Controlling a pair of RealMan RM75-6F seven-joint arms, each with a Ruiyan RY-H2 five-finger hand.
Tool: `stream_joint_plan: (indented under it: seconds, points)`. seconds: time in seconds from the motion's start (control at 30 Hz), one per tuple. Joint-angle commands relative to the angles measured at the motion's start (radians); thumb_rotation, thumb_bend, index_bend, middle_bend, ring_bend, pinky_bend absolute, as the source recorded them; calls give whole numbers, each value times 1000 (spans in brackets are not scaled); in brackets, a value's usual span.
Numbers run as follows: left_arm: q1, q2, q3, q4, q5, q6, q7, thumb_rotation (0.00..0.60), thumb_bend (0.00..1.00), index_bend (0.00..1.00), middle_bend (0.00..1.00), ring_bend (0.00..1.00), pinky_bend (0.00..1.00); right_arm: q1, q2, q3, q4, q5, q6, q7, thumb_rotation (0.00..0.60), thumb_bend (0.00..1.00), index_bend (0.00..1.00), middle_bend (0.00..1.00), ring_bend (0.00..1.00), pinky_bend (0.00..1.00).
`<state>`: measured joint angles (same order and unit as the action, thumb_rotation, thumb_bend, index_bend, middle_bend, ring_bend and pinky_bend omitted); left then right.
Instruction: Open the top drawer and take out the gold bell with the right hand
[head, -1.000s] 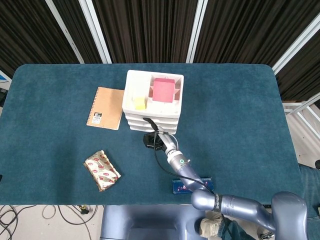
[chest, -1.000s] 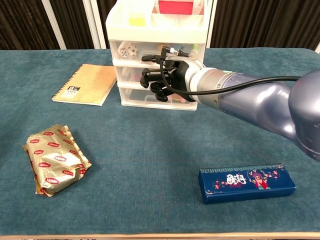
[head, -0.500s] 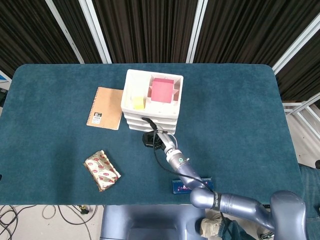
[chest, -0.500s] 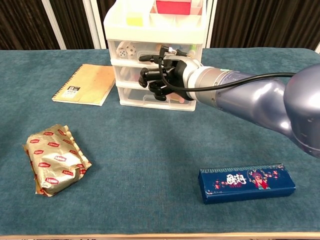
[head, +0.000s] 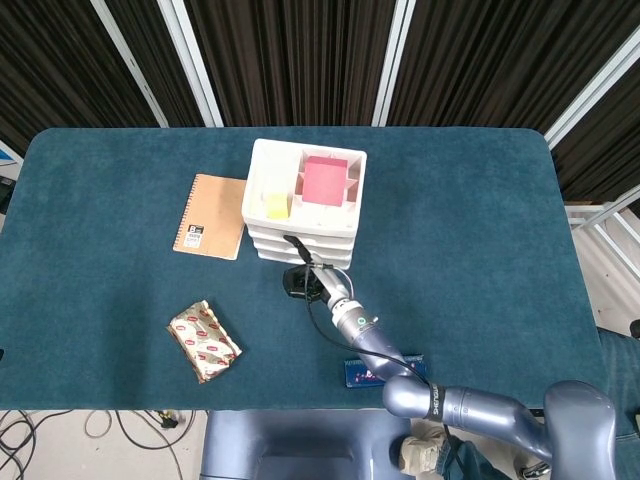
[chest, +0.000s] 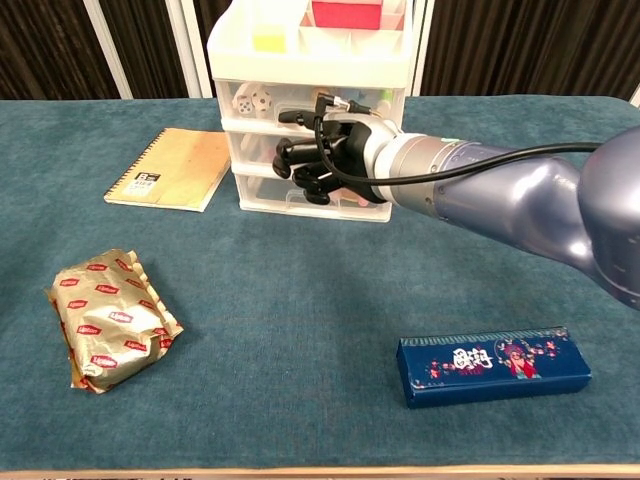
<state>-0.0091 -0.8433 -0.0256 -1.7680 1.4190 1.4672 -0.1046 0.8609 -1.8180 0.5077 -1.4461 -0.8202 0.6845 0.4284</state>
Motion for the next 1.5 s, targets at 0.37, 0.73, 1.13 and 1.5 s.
stream_joint_plan:
  seconds: [0.37, 0.73, 1.13, 1.5]
  points:
    - [1, 0, -1, 2, 1, 2, -3, 600, 253, 117, 0, 7, 0, -1, 7, 4, 0, -29, -33, 38, 600, 756, 0, 755, 863, 865]
    - [1, 0, -2, 1, -2, 2, -2, 600, 253, 117, 0, 7, 0, -10, 30, 11, -7, -67, -89, 102, 600, 757, 0, 755, 863, 865]
    - [1, 0, -2, 2, -2, 2, -2, 600, 253, 117, 0, 7, 0, -16, 35, 3, -12, -106, -96, 133, 600, 757, 0, 755, 863, 865]
    - [1, -1, -2, 3, -3, 2, 0, 600, 253, 117, 0, 7, 0, -27, 48, -1, -26, -159, -117, 180, 600, 757, 0, 755, 863, 865]
